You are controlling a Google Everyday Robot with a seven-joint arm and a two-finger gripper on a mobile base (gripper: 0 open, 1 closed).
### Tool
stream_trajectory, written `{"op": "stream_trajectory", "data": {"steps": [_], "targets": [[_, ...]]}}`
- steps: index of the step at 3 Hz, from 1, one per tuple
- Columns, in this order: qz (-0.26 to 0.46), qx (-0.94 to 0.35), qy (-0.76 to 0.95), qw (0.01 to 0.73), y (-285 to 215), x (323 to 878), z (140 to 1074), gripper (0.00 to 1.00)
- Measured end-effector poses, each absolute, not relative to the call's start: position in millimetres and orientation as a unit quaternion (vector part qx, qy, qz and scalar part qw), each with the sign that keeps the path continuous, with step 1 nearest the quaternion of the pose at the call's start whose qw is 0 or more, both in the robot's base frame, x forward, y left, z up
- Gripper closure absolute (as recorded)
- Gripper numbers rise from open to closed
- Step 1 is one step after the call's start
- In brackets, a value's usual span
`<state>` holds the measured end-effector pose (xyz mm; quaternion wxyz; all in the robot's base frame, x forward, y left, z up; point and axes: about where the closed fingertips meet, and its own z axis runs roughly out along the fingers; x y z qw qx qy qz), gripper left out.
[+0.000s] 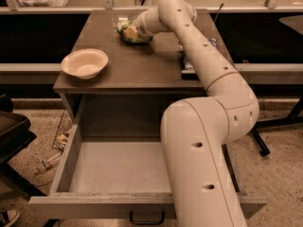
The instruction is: Place green jalapeno chip bag into top drawer
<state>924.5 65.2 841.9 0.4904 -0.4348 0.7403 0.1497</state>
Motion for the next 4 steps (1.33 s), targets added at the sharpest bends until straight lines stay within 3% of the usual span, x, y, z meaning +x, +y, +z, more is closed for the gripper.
{"op": "stream_trajectory", "data": {"steps": [1,4], "targets": [[0.150,-0.435,0.740,0.490,65.4,924.5,842.2,1.00],[0.150,-0.435,0.740,0.490,65.3,924.5,842.9,1.00]]}}
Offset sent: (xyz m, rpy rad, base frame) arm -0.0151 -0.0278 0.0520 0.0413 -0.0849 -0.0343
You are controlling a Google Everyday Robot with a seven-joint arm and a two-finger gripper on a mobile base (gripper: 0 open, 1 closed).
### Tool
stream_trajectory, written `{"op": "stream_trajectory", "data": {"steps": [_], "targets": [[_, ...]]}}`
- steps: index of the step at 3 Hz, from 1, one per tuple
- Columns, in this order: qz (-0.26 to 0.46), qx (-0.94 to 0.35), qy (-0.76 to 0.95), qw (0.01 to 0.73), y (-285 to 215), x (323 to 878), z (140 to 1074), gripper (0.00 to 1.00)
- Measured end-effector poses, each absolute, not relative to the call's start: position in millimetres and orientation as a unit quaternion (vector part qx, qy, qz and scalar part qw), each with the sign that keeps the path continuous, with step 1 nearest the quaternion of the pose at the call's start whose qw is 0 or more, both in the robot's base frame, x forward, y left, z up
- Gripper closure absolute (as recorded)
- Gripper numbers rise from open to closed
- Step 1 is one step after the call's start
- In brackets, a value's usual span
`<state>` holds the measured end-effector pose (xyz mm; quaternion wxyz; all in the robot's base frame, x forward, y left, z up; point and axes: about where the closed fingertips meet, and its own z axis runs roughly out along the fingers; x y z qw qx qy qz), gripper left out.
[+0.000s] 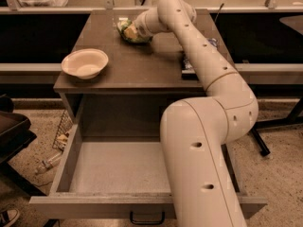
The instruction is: Place green jalapeno chip bag into top drawer
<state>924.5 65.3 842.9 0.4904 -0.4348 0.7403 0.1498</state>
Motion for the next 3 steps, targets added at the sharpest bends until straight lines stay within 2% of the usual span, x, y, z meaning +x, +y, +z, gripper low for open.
{"op": "stream_trajectory", "data": {"steps": [2,3], "targets": [[0.150,-0.435,0.740,0.490,65.2,924.4,843.3,1.00],[0.124,-0.419,0.731,0.525,28.1,917.1,904.1,1.00]]}}
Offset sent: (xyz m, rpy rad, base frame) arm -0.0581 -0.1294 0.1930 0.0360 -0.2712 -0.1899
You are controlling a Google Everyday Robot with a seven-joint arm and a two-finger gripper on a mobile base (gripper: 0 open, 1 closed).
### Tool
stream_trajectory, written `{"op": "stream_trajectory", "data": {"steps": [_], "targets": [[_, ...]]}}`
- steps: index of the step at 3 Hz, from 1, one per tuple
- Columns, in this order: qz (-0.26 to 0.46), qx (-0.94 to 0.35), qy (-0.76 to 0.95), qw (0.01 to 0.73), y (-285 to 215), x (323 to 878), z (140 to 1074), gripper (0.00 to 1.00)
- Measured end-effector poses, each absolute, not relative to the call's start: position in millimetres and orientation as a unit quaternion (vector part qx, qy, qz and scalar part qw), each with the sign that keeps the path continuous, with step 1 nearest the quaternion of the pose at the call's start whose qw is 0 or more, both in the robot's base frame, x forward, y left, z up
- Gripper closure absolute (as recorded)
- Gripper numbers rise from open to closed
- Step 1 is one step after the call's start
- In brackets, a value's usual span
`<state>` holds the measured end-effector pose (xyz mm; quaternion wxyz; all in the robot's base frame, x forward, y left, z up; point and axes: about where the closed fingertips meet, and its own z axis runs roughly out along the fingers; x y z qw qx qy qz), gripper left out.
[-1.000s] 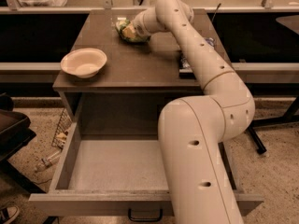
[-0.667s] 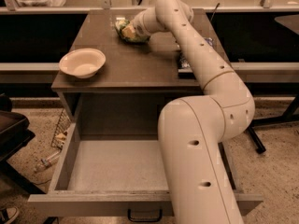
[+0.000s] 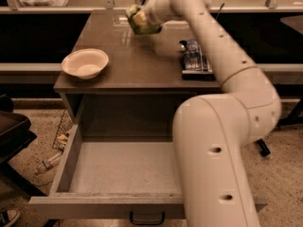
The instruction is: Place green jalapeno chip bag into top drawer
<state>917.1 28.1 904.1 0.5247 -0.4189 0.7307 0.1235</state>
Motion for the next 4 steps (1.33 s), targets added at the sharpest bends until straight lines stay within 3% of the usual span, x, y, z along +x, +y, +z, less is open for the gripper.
{"op": "stream_trajectory", "data": {"steps": [2,4], "targets": [[0.069,-0.389,0.708,0.585,-41.0,889.8,1024.1,1.00],[0.067,-0.366,0.699,0.610,-97.0,840.1,1063.6,1.00]]}}
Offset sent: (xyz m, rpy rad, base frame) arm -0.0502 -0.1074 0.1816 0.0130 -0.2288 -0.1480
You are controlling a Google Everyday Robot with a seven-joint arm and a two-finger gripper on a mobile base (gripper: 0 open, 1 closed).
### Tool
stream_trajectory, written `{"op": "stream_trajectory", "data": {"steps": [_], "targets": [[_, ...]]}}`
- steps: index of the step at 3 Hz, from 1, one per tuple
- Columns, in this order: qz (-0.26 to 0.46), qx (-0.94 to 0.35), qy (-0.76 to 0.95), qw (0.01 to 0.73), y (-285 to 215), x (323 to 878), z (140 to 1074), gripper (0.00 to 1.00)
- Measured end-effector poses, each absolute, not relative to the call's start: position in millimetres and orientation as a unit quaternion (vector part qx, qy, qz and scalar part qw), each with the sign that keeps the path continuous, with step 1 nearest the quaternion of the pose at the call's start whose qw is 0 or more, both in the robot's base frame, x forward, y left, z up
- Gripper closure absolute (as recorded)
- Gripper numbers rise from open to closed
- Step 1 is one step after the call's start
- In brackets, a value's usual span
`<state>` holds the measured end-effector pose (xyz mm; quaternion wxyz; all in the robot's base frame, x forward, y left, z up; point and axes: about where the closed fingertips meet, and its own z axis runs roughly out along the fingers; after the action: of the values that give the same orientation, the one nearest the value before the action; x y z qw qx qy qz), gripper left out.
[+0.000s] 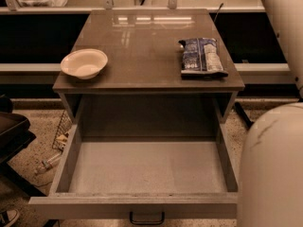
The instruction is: Place green jalapeno chip bag into top drawer
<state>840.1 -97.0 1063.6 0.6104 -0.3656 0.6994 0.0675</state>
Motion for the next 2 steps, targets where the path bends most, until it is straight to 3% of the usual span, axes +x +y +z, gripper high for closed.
{"op": "stream_trajectory", "data": {"steps": [2], "targets": [[0.077,-0.370,0.680,0.629,-131.6,720.2,1069.2,1.00]]}}
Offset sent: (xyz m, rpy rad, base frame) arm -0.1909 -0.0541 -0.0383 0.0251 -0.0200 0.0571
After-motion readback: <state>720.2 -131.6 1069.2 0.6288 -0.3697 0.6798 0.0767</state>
